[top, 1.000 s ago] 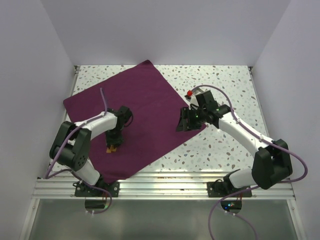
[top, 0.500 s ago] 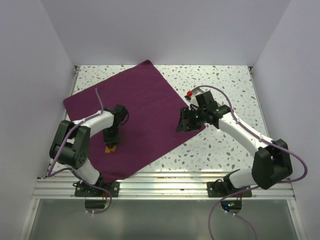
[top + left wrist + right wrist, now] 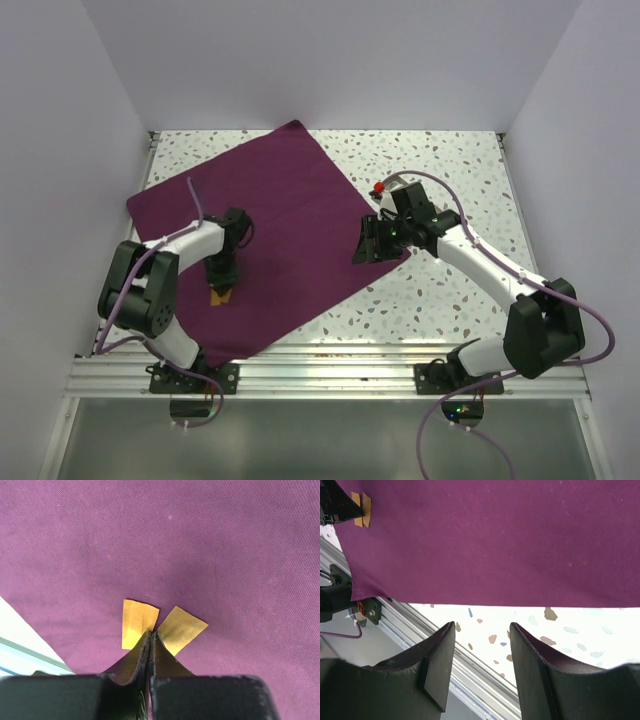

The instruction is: Prepare the surgical pack

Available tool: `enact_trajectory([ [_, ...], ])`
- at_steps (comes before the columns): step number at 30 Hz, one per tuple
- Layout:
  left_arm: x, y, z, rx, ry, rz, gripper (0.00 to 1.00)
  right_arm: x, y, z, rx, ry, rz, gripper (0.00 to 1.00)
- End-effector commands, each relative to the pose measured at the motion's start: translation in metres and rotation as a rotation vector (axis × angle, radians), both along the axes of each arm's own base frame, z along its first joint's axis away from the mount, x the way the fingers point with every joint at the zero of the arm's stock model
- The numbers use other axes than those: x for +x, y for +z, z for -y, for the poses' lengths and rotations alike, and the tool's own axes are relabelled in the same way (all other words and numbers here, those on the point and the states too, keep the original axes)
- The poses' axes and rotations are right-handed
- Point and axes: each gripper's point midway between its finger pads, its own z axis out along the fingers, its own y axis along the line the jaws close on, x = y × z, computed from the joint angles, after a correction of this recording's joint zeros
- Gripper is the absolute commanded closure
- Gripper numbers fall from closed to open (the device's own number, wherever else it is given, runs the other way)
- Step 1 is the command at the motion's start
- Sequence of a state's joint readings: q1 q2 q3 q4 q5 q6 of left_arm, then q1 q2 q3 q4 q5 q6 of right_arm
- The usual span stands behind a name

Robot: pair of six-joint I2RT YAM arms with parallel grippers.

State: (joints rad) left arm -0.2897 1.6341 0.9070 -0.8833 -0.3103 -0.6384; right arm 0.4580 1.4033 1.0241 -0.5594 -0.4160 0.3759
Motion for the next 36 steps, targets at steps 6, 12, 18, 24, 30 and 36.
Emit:
enact_trajectory([
  [6,0.022,0.038,0.016,-0.114,0.023,0.154,1.0,0.005,0.011,-0.016,0.08,0.046,0.024,0.51],
  [12,0.024,0.065,0.034,-0.229,0.016,0.211,1.0,0.004,0.009,-0.033,0.146,0.084,-0.015,0.53],
  [18,0.023,0.086,0.071,-0.446,-0.067,0.25,1.0,-0.002,0.017,-0.07,0.307,0.181,-0.085,0.49],
  [24,0.022,0.112,0.096,-0.607,-0.131,0.325,1.0,-0.002,0.026,-0.094,0.416,0.254,-0.134,0.44],
  [30,0.022,0.081,0.066,-0.424,-0.064,0.273,0.61,0.0,0.024,-0.09,0.362,0.239,-0.124,0.45],
  [36,0.044,0.059,0.05,-0.277,-0.059,0.225,0.52,-0.008,0.009,-0.079,0.309,0.21,-0.144,0.46],
])
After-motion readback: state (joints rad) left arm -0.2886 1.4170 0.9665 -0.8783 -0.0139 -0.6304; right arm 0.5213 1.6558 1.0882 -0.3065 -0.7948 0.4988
